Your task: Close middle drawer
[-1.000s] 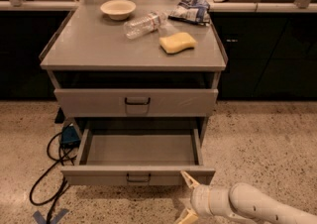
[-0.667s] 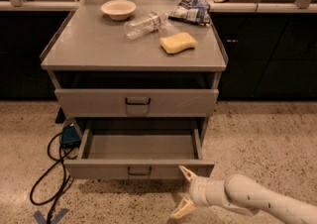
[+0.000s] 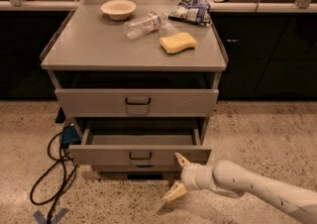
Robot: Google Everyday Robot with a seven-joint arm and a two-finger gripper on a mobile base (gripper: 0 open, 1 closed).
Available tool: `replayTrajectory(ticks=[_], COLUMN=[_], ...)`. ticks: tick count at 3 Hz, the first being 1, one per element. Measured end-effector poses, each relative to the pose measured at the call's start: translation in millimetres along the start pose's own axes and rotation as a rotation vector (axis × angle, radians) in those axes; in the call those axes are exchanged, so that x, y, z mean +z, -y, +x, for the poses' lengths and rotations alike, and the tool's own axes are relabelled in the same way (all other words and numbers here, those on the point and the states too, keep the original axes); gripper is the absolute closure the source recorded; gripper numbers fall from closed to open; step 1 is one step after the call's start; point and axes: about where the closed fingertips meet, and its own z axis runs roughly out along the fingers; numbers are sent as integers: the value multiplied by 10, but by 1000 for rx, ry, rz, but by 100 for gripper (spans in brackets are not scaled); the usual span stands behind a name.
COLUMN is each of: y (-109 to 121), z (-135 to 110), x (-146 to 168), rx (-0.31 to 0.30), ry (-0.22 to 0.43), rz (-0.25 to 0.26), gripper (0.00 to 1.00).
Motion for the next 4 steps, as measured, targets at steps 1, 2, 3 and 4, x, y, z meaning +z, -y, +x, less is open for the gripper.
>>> replayTrajectory(ticks=[1,2,3,4], y=[167,327,465,578], z=[-150,-341,-521,-763], x=[132,241,346,674], rx=[-19,-44,-64,-88], ry=[2,-7,-17,-20], rz=[22,41,53,41], gripper=[0,0,0,0])
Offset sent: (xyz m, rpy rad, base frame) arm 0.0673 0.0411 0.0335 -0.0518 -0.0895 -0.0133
